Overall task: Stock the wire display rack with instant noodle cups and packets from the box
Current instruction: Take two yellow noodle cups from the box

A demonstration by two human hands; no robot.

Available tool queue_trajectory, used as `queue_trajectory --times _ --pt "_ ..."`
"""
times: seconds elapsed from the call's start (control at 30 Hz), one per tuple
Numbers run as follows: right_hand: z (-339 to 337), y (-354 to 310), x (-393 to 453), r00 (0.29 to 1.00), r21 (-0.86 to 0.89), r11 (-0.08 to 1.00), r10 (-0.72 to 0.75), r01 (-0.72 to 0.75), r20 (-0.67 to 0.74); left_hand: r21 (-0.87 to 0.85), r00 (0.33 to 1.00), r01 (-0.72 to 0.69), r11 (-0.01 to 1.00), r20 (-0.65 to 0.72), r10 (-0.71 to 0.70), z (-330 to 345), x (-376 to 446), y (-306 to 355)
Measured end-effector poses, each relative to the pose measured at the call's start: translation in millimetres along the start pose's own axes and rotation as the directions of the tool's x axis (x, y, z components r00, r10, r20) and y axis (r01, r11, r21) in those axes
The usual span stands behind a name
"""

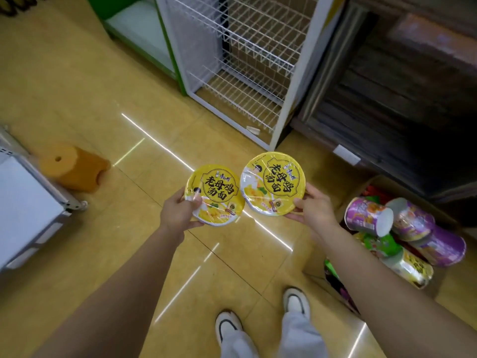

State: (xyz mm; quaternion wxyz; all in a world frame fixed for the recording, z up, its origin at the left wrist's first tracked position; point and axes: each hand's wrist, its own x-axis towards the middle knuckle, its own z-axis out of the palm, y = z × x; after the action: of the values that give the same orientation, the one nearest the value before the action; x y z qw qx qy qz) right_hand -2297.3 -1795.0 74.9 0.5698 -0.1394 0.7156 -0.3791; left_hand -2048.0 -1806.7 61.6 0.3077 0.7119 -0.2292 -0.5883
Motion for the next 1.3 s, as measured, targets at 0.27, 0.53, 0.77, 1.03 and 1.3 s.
queue_trajectory --times 0.27,0.53,0.77,1.03,1.3 --pt "49.6 -28.1 41.4 0.998 -0.064 0.997 -0.042 0.038 -0.057 0.084 0.992 -0.02 0.996 -0.126 0.031 -13.4 45.4 34.0" --pt "84.9 -74.4 114.4 0.995 0.057 0.996 0.067 -0.063 -0.079 0.168 0.998 -0.029 0.985 -0.057 0.039 11.9 134.3 93.6" --pt "105.6 -105.2 160.8 0.979 0.085 0.986 0.153 -0.143 -0.131 0.164 0.998 -0.025 0.986 -0.061 0.036 31.4 177.7 134.5" --pt "116.8 -121.3 177.2 0.982 0.009 0.99 0.143 -0.143 -0.123 0.202 0.997 -0.011 0.979 -0.067 0.026 24.9 210.2 162.2" --pt "117.2 -107.2 183.2 0.964 0.042 0.985 0.173 -0.168 -0.203 0.223 0.999 0.034 0.974 0.001 -0.035 31.8 230.3 153.8"
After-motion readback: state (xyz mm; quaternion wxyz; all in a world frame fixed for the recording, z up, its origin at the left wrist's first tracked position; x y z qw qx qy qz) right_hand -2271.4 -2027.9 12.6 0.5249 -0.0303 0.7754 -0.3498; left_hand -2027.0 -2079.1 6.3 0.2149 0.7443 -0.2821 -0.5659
